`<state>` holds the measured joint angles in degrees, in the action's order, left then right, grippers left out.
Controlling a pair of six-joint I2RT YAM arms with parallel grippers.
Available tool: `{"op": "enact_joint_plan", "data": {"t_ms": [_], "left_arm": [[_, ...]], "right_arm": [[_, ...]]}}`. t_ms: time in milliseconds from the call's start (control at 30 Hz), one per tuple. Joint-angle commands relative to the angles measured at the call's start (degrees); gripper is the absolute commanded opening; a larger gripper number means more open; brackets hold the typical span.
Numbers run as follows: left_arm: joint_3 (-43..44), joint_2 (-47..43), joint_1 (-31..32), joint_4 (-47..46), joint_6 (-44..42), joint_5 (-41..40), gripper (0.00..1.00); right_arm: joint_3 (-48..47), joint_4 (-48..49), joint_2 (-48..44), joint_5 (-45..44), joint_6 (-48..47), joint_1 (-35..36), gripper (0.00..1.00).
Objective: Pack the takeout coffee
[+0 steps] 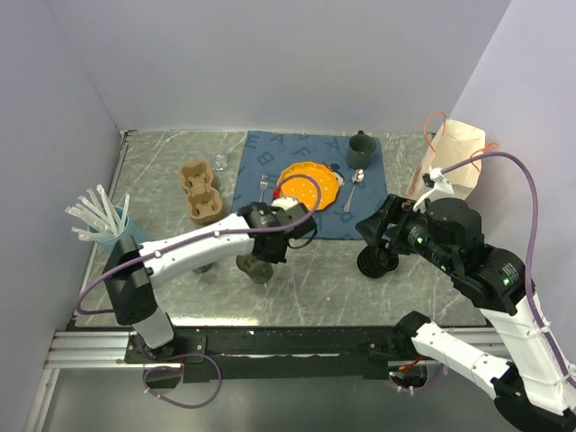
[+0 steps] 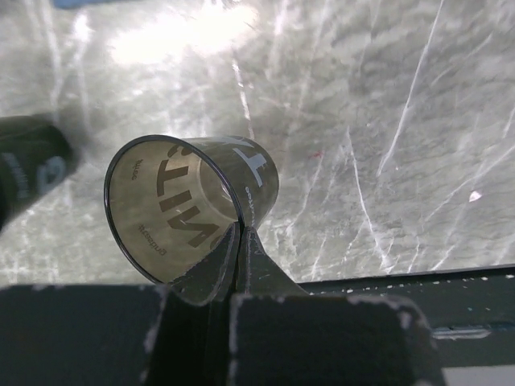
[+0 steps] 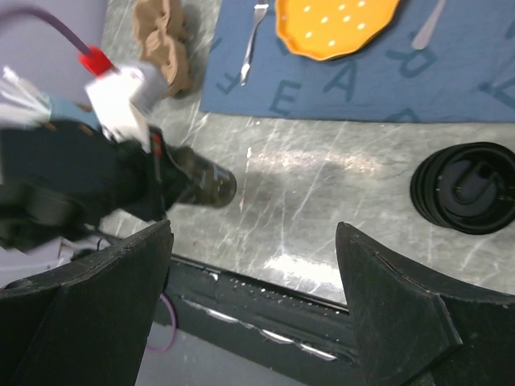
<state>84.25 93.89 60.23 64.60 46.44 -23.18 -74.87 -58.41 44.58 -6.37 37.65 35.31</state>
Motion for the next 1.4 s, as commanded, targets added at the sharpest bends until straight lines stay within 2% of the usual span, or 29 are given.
{"op": "enact_joint_plan", "data": {"t_ms": [0,167,267,400,533,633,700,800,967,1133,1267,1367], "left_arm": [[-1.37,2.17,3.05,-4.74,2.61,-1.43,0.01],[0.21,5.16,4.81,-4.92,3.31,-1.17,0.02],[1.18,5.96,5.16,-5.01,2.70,-0.20,0.12],[3.72,4.91,5.08,-5.88,1.30,0.76,0.48],[7.85,3.50,4.81,-3.53,-0.47,-0.54,0.62],[7.43,1.22,2.36,1.49,2.07,-2.40,0.63],[2.70,-2.71,-0.97,2.02,2.87,-1.00,0.61],[-4.95,-9.74,-4.93,0.18,3.66,0.67,0.60],[-14.97,-16.53,-8.54,-3.33,4.54,5.33,0.57],[-18.50,-15.84,-8.99,-7.02,5.24,7.44,0.55],[-19.47,-11.98,-9.16,-8.78,6.39,8.15,0.51],[-20.08,-10.92,-9.07,-11.33,5.33,8.59,0.46]], "right_arm": [[-1.07,-0.91,-1.42,-4.35,0.76,-0.24,0.90],[-0.63,-1.79,-2.30,-5.32,1.37,-0.33,0.90],[-0.36,-1.97,-2.48,-5.32,1.37,-0.33,0.90],[-0.45,-2.41,-2.56,-5.23,1.37,-0.42,0.89],[-0.19,-2.32,-2.65,-5.06,1.55,-0.33,0.90],[-0.19,-2.84,-2.30,-4.53,1.64,-0.33,0.90],[-0.01,-3.02,-2.21,-4.35,1.81,-0.33,0.90],[1.04,-2.32,-2.56,-3.91,2.52,-0.33,0.89],[2.10,-1.00,-2.22,-2.16,2.69,-0.33,0.89],[2.54,-0.56,-0.37,-0.92,2.26,-0.24,0.89],[2.89,0.23,0.51,-0.13,2.08,-0.33,0.89],[3.41,0.40,0.95,0.57,1.99,-0.33,0.89]]}}
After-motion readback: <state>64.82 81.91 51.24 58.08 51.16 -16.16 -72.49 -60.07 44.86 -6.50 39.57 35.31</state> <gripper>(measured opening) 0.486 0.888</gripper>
